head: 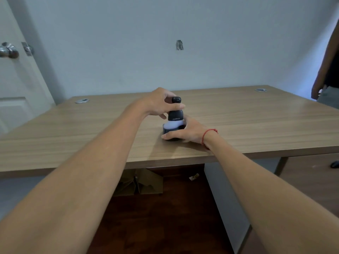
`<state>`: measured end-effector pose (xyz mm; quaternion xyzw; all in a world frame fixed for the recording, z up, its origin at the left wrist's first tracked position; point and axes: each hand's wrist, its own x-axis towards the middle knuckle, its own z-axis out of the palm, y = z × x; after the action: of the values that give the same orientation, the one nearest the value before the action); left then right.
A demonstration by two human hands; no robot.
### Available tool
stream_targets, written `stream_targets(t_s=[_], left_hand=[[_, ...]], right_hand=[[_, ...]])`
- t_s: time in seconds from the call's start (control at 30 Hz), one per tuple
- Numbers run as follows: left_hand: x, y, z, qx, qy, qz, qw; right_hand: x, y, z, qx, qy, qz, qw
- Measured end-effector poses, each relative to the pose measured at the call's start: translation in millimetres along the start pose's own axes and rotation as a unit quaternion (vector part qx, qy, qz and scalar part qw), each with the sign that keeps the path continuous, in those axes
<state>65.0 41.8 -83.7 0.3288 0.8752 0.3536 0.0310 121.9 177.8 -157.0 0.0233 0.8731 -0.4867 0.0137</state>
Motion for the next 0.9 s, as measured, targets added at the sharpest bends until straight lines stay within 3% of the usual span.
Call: stream_targets(t_s=[0.1, 0.3, 0.43, 0.6, 0.77, 0.9], left_hand=[[0.2, -4.6, 4.6, 0.064, 0.038, 0.008, 0.997], [-2.3, -3.5, -2.8, -0.055, -0.023, -0.012, 0.998], [2.4, -11.0, 9.4, 0.035, 0.044, 0.013, 0.998], [-0.5, 7.4, -3.4, -0.046, -0.098, -0.026, 0.994], [3.4, 0.5, 9.0, 0.034, 0.022, 0.022, 0.999], [3.3, 7.3, 2.1, -0.013, -0.073, -0.012, 0.997]], right_hand=[[0.8, -0.7, -0.9, -0.001, -0.006, 0.007, 1.000], [-4.2, -3.1, -6.4, 0.010, -0.014, 0.006, 1.000], [-1.7, -2.0, -6.4, 0.013, -0.029, 0.014, 0.999], [0.0, 0.5, -6.8, 0.018, -0.001, -0.002, 1.000], [-1.5, -2.4, -4.6, 0.023, -0.015, -0.002, 1.000], [-0.9, -2.2, -4.6, 0.020, 0.001, -0.002, 1.000]])
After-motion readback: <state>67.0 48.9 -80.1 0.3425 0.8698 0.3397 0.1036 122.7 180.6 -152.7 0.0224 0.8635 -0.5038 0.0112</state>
